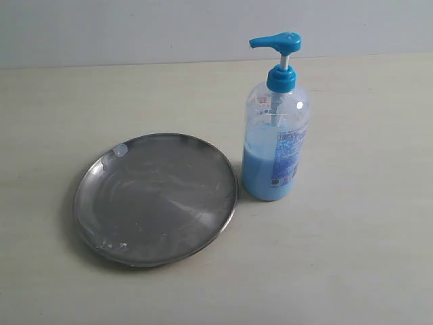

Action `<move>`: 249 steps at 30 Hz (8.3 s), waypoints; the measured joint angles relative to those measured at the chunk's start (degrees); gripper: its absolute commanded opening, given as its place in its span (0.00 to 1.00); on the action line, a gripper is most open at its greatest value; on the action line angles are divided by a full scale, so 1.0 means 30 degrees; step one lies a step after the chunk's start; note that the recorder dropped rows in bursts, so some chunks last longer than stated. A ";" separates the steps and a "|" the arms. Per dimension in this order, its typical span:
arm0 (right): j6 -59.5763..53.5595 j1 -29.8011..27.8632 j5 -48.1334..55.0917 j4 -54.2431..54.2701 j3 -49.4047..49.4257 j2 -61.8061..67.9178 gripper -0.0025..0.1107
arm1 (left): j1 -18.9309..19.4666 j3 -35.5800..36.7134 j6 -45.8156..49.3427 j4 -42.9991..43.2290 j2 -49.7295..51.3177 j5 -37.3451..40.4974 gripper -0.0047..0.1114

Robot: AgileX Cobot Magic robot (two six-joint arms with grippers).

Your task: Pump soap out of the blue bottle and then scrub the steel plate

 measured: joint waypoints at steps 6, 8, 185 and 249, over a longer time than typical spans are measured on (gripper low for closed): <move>0.0000 0.0000 0.0000 0.0000 0.0000 0.0000 0.02 | 0.0000 0.0000 0.0000 0.0000 0.0000 0.0000 0.04; 0.0000 0.0000 0.0000 0.0000 0.0000 0.0000 0.02 | 0.0000 0.0000 0.0000 0.0000 0.0000 0.0000 0.04; -1.0790 0.5063 0.5672 0.9746 -1.0827 1.8565 0.02 | 0.0000 0.0000 0.0000 0.0000 0.0000 0.0000 0.04; -0.3488 1.3090 -2.2962 0.5442 -0.1222 2.5151 0.18 | 0.0000 0.0000 0.0000 0.0000 0.0000 0.0000 0.04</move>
